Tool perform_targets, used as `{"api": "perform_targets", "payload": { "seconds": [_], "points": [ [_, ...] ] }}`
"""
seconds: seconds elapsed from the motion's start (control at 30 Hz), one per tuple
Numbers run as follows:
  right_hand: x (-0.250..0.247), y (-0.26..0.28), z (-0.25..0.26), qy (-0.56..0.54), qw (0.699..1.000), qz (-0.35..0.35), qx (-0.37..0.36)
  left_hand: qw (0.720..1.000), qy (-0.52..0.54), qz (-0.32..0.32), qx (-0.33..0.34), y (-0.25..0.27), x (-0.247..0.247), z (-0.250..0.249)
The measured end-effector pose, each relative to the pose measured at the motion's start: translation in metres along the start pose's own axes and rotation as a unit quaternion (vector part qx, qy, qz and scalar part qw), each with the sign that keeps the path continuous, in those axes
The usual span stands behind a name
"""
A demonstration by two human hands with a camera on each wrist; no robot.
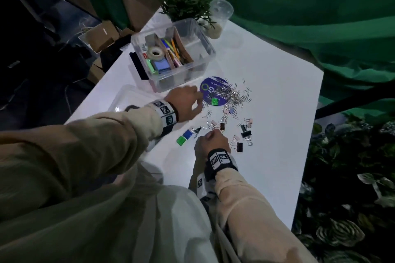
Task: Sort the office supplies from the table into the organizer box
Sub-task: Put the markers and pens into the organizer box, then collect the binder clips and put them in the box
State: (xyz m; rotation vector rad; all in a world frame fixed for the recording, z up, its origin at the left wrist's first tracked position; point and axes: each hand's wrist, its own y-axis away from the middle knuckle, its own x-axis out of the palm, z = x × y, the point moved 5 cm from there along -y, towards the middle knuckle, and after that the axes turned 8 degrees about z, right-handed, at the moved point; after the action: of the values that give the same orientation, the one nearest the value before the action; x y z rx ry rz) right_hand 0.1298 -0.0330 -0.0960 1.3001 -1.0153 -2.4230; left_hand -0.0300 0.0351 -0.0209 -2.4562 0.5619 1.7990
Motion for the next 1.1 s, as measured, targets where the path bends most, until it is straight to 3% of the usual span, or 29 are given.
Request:
{"api": "perform_targets", "payload": {
  "seconds": [0.07, 0.13, 0.4, 0.53, 0.63, 0.8, 1.1],
  "points": [
    [0.005, 0.0, 0.003, 0.008, 1.0, 0.014, -0.015, 0.982, 0.019, 0.157, -0.108, 0.025, 0.049, 0.001],
    [0.006, -0.001, 0.003, 0.023, 0.999, 0.025, -0.029, 0.959, 0.032, 0.223, -0.169, 0.047, 0.082, 0.004],
    [-0.002, -0.004, 0.007, 0.08, 0.99, 0.011, -0.117, 0.949, 0.115, 0.192, -0.221, 0.057, 0.105, -0.005],
    [0.002, -0.003, 0.02, 0.163, 0.961, 0.004, -0.223, 0.941, 0.151, 0.154, -0.261, 0.063, 0.104, -0.003],
    [0.007, -0.004, 0.025, 0.209, 0.943, 0.002, -0.258, 0.935, 0.177, 0.124, -0.281, 0.068, 0.098, -0.001],
    [0.005, -0.007, 0.022, 0.222, 0.942, -0.004, -0.251, 0.939, 0.218, 0.07, -0.256, 0.069, 0.091, 0.0],
    [-0.028, -0.017, -0.01, 0.086, 0.979, -0.07, -0.17, 0.965, 0.1, 0.122, -0.211, 0.062, 0.103, -0.014]
  ]
}}
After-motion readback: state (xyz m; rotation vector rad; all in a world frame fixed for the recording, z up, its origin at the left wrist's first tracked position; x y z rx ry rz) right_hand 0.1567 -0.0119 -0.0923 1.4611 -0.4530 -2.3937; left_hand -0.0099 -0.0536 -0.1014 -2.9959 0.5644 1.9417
